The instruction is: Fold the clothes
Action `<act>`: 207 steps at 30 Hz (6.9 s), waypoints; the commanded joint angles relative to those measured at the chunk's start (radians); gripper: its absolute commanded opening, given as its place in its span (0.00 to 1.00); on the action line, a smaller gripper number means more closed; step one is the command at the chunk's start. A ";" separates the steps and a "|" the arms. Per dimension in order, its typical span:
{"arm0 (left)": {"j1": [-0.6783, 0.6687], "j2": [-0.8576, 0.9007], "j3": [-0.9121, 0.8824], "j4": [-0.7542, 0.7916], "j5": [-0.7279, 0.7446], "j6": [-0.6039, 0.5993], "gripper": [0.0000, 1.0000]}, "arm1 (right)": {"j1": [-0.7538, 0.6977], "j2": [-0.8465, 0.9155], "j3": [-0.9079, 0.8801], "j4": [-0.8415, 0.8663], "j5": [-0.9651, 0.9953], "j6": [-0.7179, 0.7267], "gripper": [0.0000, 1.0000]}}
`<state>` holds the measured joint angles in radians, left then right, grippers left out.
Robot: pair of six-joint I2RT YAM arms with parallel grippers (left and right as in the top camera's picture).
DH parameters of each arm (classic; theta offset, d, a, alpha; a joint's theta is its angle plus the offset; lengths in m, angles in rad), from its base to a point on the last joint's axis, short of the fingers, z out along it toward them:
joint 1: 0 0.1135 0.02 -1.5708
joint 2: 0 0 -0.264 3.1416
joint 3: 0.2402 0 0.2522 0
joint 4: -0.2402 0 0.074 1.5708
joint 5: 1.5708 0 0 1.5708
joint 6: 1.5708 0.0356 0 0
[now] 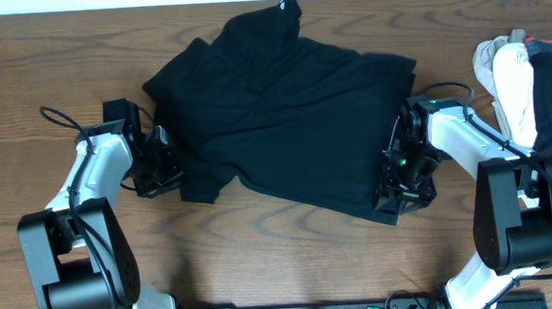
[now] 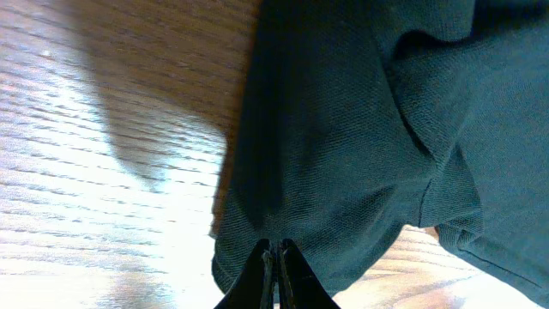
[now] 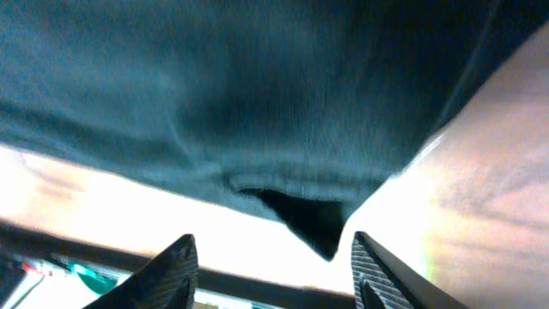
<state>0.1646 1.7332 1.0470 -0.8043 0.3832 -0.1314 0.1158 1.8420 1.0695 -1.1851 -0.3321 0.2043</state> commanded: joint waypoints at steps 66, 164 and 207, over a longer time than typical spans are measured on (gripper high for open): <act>-0.237 -0.157 -0.207 0.006 0.090 -0.280 0.06 | -0.070 0.003 -0.022 0.122 0.587 0.249 0.01; -0.201 0.087 0.088 0.686 -0.025 -0.003 0.35 | -0.169 -0.109 0.146 0.642 0.124 0.165 0.40; -0.182 0.212 0.352 0.460 -0.098 0.121 0.38 | -0.303 0.048 0.356 0.536 0.094 0.008 0.22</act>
<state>-0.0147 2.0155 1.3468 -0.3573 0.2615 -0.0250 -0.1852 1.9831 1.3670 -0.6758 -0.0673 0.3607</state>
